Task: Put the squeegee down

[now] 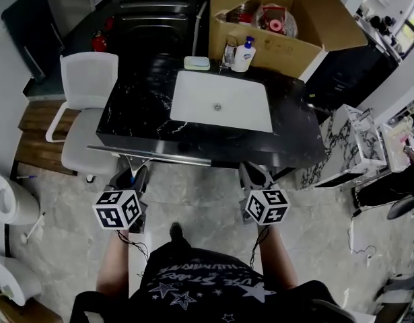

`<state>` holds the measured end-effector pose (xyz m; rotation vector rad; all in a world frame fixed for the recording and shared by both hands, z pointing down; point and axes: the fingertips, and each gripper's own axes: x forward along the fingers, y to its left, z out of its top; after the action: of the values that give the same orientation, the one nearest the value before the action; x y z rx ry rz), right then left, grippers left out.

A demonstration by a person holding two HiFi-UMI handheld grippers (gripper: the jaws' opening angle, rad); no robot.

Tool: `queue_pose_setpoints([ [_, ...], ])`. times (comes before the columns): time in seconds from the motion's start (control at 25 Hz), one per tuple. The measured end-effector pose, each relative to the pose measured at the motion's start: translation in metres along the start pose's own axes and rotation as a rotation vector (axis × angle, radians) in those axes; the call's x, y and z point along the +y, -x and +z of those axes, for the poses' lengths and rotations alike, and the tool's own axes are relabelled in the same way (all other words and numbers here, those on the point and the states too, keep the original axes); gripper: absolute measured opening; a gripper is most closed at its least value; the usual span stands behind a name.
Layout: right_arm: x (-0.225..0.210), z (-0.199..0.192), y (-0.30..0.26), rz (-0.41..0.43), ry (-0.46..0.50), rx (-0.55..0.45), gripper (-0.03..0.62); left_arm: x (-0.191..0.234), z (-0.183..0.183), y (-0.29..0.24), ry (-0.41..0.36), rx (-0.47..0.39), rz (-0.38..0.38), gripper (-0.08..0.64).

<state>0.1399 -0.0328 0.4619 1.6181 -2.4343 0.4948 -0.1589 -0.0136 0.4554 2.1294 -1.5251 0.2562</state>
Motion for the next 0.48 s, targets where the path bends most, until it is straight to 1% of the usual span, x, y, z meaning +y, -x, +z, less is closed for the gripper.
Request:
queue_pose_setpoints([
  [0.24,0.024,0.031,-0.058,-0.006,0.015,-0.031,0.055,0.048,0.033,-0.027,-0.007,-0.008,-0.015,0.139],
  [0.48,0.034,0.038,-0.093,-0.001,0.021,-0.016,0.055,0.071,0.060,-0.056,-0.068,-0.004,-0.046,0.140],
])
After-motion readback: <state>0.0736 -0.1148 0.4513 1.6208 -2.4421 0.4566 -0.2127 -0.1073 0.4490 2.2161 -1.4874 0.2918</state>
